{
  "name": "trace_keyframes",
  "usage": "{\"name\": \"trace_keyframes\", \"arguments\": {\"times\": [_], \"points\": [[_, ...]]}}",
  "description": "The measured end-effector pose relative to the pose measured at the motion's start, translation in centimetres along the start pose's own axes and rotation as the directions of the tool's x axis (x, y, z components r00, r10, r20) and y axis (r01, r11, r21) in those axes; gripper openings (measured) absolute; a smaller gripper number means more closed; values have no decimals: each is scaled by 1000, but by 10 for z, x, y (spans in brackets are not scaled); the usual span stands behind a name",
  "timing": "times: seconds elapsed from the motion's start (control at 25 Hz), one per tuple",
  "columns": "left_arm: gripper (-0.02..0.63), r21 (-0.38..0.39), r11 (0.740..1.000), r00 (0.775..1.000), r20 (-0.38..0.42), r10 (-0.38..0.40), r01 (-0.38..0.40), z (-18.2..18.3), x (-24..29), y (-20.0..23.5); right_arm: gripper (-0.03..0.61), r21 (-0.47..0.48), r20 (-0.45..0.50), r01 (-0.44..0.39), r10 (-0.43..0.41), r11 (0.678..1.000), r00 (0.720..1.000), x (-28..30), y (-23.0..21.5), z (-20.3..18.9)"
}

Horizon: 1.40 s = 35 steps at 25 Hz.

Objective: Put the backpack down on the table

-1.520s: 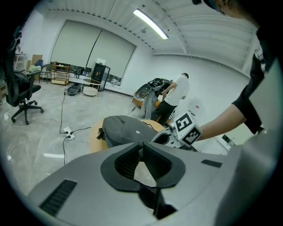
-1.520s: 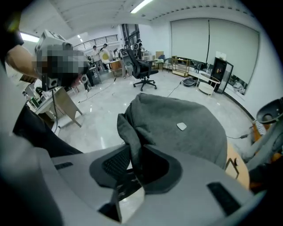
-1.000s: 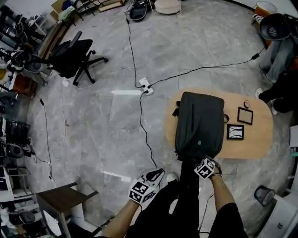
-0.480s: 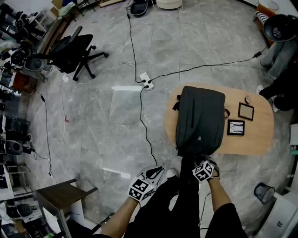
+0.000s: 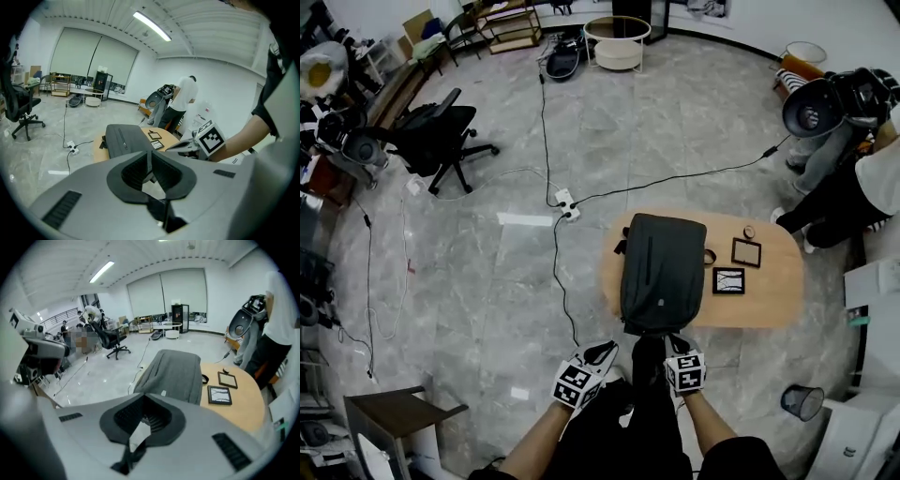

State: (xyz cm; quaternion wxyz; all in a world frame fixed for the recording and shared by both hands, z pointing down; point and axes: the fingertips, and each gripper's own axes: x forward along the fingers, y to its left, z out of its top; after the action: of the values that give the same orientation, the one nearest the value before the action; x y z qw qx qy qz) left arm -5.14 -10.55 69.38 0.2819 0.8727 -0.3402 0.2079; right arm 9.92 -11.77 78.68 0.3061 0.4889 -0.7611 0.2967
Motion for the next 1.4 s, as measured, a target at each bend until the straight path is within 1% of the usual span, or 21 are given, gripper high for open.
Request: {"name": "trace_keyframes", "arguments": {"times": [0.16, 0.36, 0.56, 0.64, 0.84, 0.96, 1.12, 1.28, 1.4], "points": [[38, 37, 999, 996, 84, -2, -1, 37, -3, -25, 11, 50, 139, 20, -27, 999, 990, -51, 11, 49], [35, 72, 997, 989, 147, 20, -31, 68, -13, -52, 11, 75, 261, 9, -29, 997, 965, -110, 27, 88], [35, 56, 997, 981, 189, 50, -62, 84, -26, -78, 9, 98, 338, -28, -7, 995, 941, -159, 38, 106], [35, 31, 997, 975, 212, 67, -75, 88, -33, -86, 9, 101, 364, -54, 13, 993, 931, -176, 43, 112], [35, -13, 993, 967, 228, 114, -114, 75, -36, -105, 9, 58, 393, -78, 49, 995, 918, -204, 48, 109], [35, -37, 992, 965, 228, 128, -122, 72, -33, -118, 9, 46, 392, -82, 58, 996, 918, -210, 44, 101], [35, -28, 993, 965, 234, 122, -118, 70, -33, -134, 9, 49, 387, -92, 66, 995, 920, -220, 44, 96], [35, -31, 991, 961, 244, 132, -128, 71, -33, -146, 9, 40, 402, -103, 78, 994, 912, -226, 43, 86], [35, -22, 990, 959, 249, 138, -137, 74, -33, -152, 9, 56, 401, -107, 75, 993, 913, -234, 43, 87]]}}
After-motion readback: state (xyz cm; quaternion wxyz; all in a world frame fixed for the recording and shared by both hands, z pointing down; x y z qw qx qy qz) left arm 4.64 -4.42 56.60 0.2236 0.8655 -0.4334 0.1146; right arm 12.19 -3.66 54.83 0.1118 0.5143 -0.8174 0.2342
